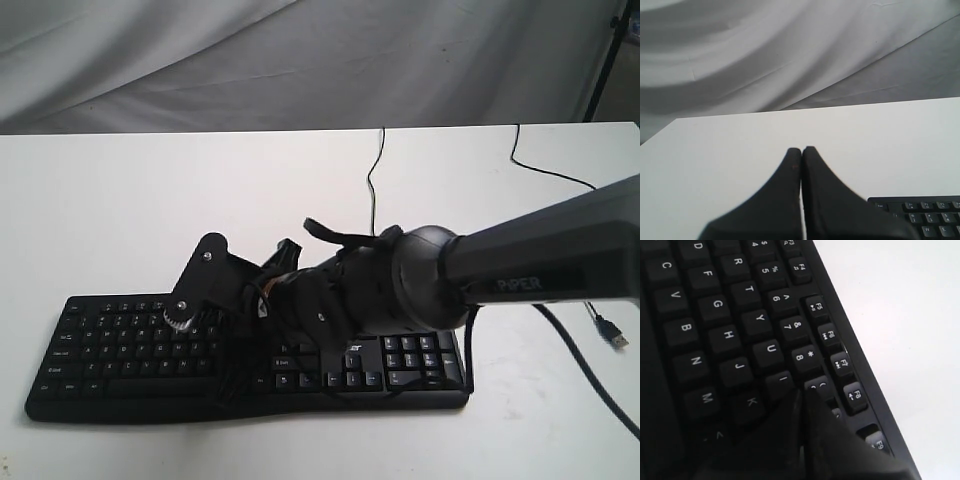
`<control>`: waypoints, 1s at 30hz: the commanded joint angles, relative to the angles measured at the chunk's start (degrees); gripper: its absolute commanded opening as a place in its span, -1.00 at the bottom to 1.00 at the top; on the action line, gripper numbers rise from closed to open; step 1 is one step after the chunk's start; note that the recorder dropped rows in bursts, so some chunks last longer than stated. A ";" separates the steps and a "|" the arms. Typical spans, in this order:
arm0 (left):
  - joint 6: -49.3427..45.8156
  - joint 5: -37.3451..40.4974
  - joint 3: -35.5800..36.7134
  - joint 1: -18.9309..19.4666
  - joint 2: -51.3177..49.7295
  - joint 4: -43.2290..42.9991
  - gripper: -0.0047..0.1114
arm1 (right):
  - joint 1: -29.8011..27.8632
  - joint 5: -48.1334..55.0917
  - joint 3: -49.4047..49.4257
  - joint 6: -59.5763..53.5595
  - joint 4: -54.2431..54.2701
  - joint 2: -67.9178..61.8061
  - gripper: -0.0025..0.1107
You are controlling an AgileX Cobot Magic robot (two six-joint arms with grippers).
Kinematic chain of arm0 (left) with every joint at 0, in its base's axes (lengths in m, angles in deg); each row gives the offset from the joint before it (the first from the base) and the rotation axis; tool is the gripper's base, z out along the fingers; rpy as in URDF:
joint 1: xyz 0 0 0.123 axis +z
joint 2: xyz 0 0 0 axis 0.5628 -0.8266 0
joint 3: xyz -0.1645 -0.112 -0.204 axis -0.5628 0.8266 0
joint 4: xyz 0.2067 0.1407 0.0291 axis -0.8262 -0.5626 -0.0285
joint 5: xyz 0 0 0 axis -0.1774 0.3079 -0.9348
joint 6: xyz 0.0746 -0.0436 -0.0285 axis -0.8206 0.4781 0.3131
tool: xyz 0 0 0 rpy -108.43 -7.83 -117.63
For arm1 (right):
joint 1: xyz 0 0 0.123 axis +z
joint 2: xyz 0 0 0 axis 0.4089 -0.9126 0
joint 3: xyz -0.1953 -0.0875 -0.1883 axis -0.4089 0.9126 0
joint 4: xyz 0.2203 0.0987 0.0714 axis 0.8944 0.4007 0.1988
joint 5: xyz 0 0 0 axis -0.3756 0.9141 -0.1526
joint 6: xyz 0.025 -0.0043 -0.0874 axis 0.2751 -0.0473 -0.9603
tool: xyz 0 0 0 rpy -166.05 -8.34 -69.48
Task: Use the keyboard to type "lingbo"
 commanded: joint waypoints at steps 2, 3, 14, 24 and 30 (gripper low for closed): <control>0.16 -0.25 0.29 -0.22 -0.18 0.03 -0.91 | 0.05 2.05 0.47 0.00 -0.18 5.75 -0.96; 0.16 -0.25 0.29 -0.22 -0.18 0.03 -0.91 | 0.05 2.05 0.95 0.00 -0.29 7.28 -0.96; 0.16 -0.25 0.29 -0.22 -0.18 0.03 -0.91 | 0.05 1.46 16.09 0.00 -0.41 32.64 -0.96; 0.16 -0.25 0.29 -0.22 -0.18 0.03 -0.91 | 0.05 -0.58 29.73 0.25 -2.60 60.65 -0.96; 0.16 -0.25 0.29 -0.22 -0.18 0.03 -0.91 | 0.05 0.02 36.43 0.25 -2.79 71.26 -0.96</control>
